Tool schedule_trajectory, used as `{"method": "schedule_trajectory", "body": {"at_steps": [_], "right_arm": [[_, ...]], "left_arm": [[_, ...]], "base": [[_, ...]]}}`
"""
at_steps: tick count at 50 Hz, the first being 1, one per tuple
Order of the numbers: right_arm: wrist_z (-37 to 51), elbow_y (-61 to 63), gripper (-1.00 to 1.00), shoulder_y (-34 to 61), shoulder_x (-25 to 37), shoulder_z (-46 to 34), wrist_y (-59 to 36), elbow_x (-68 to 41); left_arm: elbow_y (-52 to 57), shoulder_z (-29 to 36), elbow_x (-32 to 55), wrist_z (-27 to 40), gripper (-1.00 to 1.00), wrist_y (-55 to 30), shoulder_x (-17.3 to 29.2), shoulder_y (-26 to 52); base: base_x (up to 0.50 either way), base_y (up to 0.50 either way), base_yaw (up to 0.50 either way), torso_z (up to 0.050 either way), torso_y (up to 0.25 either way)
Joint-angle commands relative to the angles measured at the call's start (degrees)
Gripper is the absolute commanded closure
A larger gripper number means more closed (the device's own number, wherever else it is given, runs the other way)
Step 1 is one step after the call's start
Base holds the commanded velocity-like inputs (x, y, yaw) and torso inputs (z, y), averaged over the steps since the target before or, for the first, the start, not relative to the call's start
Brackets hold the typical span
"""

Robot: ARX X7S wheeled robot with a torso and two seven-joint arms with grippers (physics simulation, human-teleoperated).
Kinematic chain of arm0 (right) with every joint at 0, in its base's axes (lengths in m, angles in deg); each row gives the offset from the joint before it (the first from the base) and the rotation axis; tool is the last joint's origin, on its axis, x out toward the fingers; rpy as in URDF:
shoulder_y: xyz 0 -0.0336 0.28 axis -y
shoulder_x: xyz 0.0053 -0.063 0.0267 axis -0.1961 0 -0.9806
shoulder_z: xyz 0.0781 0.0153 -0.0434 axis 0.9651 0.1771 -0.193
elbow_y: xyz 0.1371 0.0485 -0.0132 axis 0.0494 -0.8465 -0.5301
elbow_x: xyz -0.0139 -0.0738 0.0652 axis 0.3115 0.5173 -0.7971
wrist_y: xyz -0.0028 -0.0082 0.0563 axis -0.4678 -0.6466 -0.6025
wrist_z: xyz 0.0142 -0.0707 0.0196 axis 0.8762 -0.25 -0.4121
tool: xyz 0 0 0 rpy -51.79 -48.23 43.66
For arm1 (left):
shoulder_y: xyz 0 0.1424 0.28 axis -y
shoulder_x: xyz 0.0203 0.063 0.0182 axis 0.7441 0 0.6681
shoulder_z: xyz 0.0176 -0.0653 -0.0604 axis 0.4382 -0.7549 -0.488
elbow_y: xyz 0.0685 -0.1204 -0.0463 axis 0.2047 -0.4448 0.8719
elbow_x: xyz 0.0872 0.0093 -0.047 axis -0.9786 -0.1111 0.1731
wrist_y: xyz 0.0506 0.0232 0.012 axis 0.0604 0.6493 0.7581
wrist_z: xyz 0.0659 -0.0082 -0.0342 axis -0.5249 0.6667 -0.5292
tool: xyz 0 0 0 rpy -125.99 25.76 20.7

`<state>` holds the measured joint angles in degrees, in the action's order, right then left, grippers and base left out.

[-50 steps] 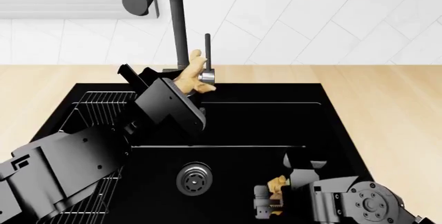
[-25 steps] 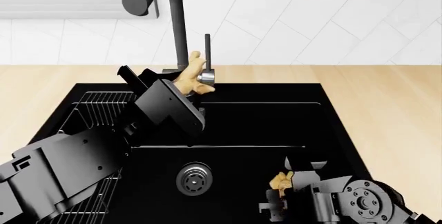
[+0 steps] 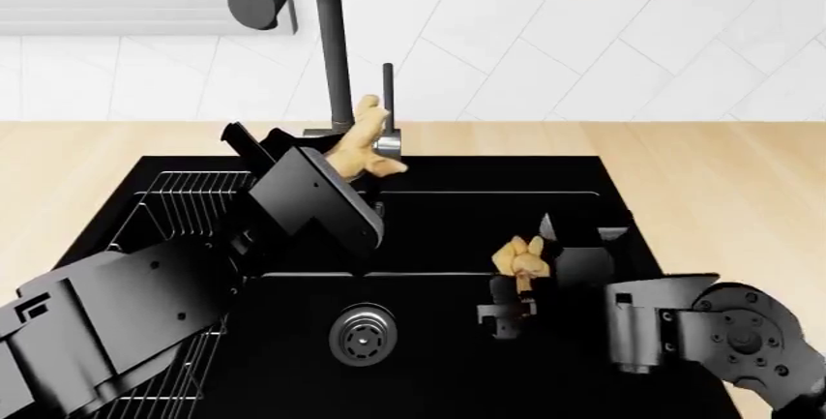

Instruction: Pick the vegetables from the sink and place them on the cutting board.

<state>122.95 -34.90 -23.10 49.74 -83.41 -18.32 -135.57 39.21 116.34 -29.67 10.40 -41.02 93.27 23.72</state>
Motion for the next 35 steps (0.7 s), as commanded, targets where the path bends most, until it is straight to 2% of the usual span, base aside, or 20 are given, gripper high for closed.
{"method": "schedule_trajectory", "body": {"at_steps": [1, 3, 10, 19, 28, 35], "right_arm": [[3.49, 10.88, 1.0, 7.63, 3.93, 5.0, -1.04, -2.74], [3.3, 12.62, 1.0, 8.37, 4.67, 5.68, -0.84, -1.77], [2.77, 20.15, 1.0, 8.48, 8.5, 8.94, 1.99, 2.29], [6.0, 30.74, 1.0, 9.28, 11.99, 11.98, 3.99, 4.33], [14.14, 39.11, 1.0, 11.93, 12.8, 13.36, 4.48, 1.25], [16.3, 42.35, 1.0, 13.19, 13.08, 14.21, 5.06, -1.05]], "left_arm": [[1.01, -0.81, 1.58, -0.4, 1.0, 1.61, 0.37, -0.25], [1.41, -0.82, 1.9, -1.06, 1.0, 2.07, 0.64, -0.43], [2.02, -1.66, 3.63, -1.38, 1.0, 3.11, 1.33, -1.15], [7.67, -2.98, 5.22, 2.41, 1.0, 2.13, 3.5, -1.45], [19.09, -2.71, 3.07, 8.67, 1.0, -1.28, 8.18, -1.34], [21.57, -2.71, 1.63, 12.24, 1.0, -2.05, 9.39, -2.3]], "base": [[0.0, 0.0, 0.0, 0.0, 0.0], [0.0, 0.0, 0.0, 0.0, 0.0], [0.0, 0.0, 0.0, 0.007, 0.25], [0.0, 0.0, 0.0, 0.008, 0.222], [-0.5, 0.01, 0.0, 0.0, 0.0], [-0.5, 0.06, 0.0, 0.0, 0.0]]}}
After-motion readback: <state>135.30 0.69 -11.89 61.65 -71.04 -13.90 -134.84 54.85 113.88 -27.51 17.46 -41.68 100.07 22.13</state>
